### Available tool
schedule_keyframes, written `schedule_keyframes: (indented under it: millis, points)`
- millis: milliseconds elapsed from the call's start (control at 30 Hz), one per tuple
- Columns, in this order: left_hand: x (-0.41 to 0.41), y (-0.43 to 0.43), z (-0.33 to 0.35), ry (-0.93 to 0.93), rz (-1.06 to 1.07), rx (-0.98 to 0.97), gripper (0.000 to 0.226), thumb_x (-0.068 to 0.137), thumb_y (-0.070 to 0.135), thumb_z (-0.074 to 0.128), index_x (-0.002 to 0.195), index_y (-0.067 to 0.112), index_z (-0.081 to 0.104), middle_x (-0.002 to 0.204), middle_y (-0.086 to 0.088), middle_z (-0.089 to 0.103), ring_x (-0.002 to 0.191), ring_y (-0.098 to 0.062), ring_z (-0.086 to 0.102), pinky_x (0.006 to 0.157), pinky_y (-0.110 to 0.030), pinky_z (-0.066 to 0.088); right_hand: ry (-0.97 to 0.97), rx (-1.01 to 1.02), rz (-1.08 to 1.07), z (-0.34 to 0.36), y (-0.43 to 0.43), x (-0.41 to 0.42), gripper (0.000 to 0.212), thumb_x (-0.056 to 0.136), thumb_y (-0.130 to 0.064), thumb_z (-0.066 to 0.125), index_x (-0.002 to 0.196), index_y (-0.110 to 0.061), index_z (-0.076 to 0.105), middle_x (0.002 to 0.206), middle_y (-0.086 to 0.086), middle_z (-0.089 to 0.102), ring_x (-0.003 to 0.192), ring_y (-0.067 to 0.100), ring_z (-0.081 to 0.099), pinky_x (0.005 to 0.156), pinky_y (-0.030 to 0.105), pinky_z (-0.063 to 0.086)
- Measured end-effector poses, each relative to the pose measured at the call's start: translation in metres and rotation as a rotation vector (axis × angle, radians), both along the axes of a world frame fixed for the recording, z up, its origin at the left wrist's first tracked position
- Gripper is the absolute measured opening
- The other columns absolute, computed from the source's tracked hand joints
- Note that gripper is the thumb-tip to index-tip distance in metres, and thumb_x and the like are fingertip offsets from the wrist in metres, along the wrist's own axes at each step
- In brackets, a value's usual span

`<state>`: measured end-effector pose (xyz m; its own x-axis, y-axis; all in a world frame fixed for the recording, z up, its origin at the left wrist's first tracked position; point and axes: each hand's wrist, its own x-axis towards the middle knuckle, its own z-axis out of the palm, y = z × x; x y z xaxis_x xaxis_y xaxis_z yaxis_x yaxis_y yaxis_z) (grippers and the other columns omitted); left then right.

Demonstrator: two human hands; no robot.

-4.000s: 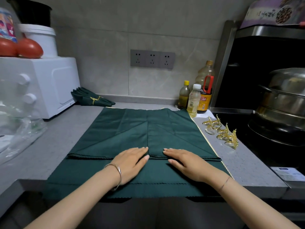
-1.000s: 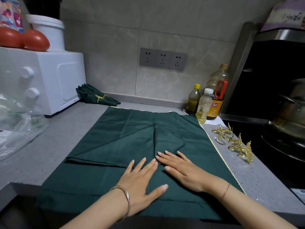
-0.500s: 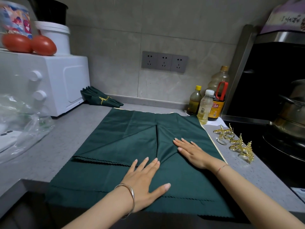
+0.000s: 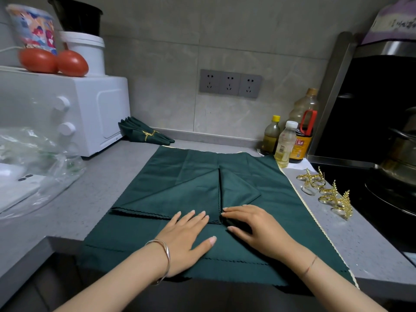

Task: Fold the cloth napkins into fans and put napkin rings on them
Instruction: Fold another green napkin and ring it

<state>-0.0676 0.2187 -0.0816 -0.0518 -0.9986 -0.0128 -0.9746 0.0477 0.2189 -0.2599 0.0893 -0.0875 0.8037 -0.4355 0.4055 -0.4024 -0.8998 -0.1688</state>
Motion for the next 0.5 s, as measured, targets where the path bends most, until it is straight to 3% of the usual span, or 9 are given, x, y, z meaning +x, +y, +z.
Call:
schedule_keyframes:
  millis: [167, 367, 500]
  points:
    - [-0.004, -0.004, -0.003, 0.001, -0.003, 0.012, 0.108, 0.058, 0.077, -0.013, 0.153, 0.027, 0.001, 0.159, 0.016, -0.006, 0.145, -0.004, -0.010, 0.117, -0.028, -0.010, -0.044, -0.143, 0.001, 0.001, 0.005, 0.010, 0.032, 0.086, -0.045, 0.053, 0.108, -0.029, 0.070, 0.111, -0.016, 0.068, 0.094, 0.006, 0.064, 0.084, 0.020, 0.048]
    - [-0.003, -0.006, -0.003, 0.012, -0.001, -0.011, 0.105, 0.061, 0.077, -0.009, 0.153, 0.029, 0.005, 0.159, 0.017, -0.002, 0.145, -0.003, -0.007, 0.118, -0.025, -0.008, -0.067, -0.368, -0.007, -0.002, -0.001, 0.031, 0.015, 0.075, -0.033, 0.062, 0.081, -0.028, 0.075, 0.086, -0.014, 0.069, 0.062, 0.008, 0.061, 0.066, 0.019, 0.050]
    - [0.002, -0.009, 0.002, 0.033, -0.019, 0.007, 0.085, 0.080, 0.072, 0.004, 0.152, 0.029, 0.013, 0.158, 0.015, 0.009, 0.146, -0.003, 0.002, 0.116, -0.021, -0.002, -0.083, -0.504, 0.021, -0.007, -0.007, 0.040, 0.029, 0.080, -0.025, 0.049, 0.063, -0.023, 0.072, 0.071, -0.011, 0.064, 0.047, 0.014, 0.053, 0.056, 0.024, 0.048]
